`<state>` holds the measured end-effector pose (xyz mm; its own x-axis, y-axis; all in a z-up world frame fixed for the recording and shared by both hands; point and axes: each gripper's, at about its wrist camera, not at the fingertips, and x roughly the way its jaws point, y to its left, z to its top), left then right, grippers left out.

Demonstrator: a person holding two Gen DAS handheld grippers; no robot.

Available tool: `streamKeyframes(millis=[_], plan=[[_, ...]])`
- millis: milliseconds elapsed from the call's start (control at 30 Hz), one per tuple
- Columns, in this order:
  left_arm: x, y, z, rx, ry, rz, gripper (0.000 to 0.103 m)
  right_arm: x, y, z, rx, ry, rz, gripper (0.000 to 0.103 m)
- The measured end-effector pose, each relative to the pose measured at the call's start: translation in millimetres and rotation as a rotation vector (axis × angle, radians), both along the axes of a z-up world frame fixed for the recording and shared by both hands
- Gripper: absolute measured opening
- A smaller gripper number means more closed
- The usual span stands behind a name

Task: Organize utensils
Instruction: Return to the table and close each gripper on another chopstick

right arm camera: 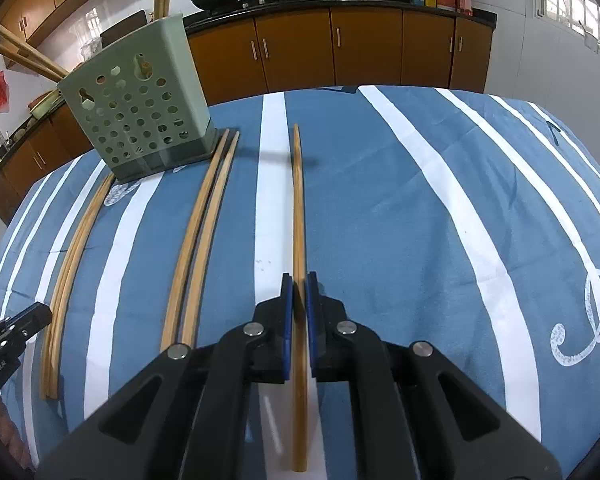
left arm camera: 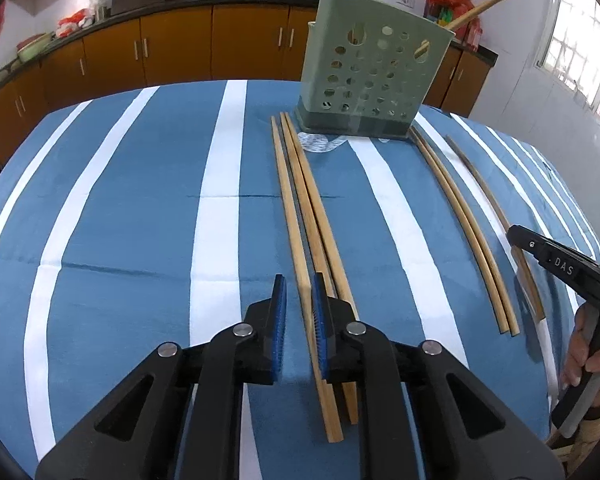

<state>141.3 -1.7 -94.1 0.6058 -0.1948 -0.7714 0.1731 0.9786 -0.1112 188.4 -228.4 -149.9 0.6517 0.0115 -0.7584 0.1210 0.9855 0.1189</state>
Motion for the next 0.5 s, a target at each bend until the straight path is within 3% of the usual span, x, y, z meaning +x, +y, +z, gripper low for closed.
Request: streamKeyframes(millis=[300, 333, 500], plan=[[4.5, -10.8, -3.3, 0.058, -0.015, 0.015, 0.013, -2.6, 8.5, 0.0, -0.011, -0.004, 0.040, 0.013], [5.6, -10.7, -3.7, 0.070, -0.018, 0.023, 0.008, -2.3, 10.1, 0.0, -0.016, -0.005, 0.046, 0.013], [15.9, 9.2, -2.2, 0.054, -0.004, 0.079, 0.007, 2.2, 5.5, 0.6, -0.036, -0.004, 0.045, 0.008]])
